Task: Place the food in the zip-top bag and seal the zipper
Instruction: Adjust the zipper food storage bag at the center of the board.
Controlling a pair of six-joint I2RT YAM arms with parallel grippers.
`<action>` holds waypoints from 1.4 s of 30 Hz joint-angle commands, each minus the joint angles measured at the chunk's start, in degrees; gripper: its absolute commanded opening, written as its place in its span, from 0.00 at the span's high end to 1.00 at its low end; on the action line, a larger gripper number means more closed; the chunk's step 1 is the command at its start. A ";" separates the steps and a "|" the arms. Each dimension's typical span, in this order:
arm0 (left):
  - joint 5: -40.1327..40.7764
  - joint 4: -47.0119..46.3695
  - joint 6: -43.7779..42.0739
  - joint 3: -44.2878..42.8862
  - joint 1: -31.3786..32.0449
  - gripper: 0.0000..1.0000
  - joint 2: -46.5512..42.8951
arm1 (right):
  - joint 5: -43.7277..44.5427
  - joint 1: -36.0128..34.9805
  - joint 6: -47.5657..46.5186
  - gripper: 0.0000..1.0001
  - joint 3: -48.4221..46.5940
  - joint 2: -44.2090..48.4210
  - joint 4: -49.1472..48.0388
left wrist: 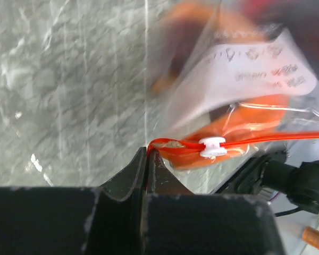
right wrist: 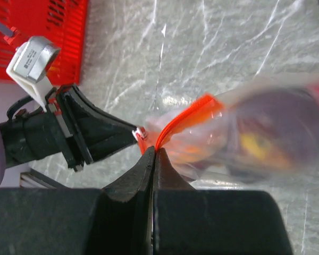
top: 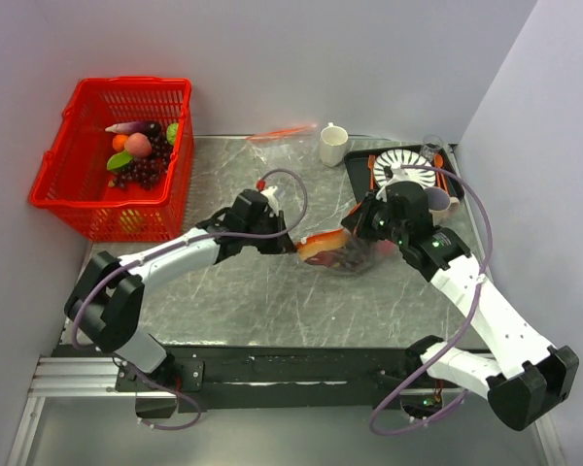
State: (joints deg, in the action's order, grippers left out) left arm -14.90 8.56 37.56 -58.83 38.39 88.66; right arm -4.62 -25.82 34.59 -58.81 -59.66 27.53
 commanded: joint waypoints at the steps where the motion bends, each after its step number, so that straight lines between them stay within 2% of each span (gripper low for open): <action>1: 7.06 6.02 -2.31 -4.44 0.10 0.99 -3.05 | 0.49 0.42 -0.40 1.00 -1.22 0.86 -4.59; 8: 8.22 12.18 -5.13 -13.32 0.10 0.99 -10.61 | 3.30 0.51 -1.72 1.00 -4.38 0.86 -3.10; 13: 5.76 12.27 -6.27 -13.59 0.10 0.99 -13.87 | 4.53 0.60 -2.77 1.00 -5.35 0.51 -2.83; 22: 4.96 14.12 -6.54 -16.76 0.10 0.99 -14.92 | -2.23 0.69 -1.19 1.00 -4.03 0.07 -5.73; 25: 5.49 10.79 -6.80 -14.13 0.10 0.99 -16.59 | -2.93 0.60 -1.02 1.00 -2.90 0.51 -6.60; 28: 4.53 0.09 -4.96 -3.96 0.10 0.99 -16.69 | -4.16 0.60 -0.05 1.00 0.18 0.33 -8.18; 29: 3.22 -3.08 -3.04 1.56 0.37 0.99 -15.64 | -4.43 0.60 0.21 1.00 1.92 -0.10 -8.54; 30: 2.95 -6.50 -2.41 3.52 0.63 0.99 -12.32 | -4.69 0.60 0.56 1.00 2.81 -0.28 -8.89; 34: 12.25 -14.00 -0.04 12.15 7.12 0.99 -8.51 | -3.82 0.60 1.18 1.00 5.89 -0.28 -9.86; 37: 14.45 -11.22 -0.29 12.52 8.27 0.99 -9.65 | -1.97 0.60 0.31 1.00 6.69 0.33 -9.34; 40: 18.40 -2.19 -3.18 7.08 8.37 0.99 -10.61 | -1.18 0.60 -0.66 1.00 5.64 -0.10 -8.20; 42: 19.72 0.40 -4.68 2.77 8.37 0.99 -13.07 | -0.66 0.60 -1.10 1.00 3.62 -0.11 -7.32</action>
State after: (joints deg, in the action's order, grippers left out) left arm -1.83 4.01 35.99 -48.10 47.29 80.07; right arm -7.03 -25.52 34.72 -51.81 -60.16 22.28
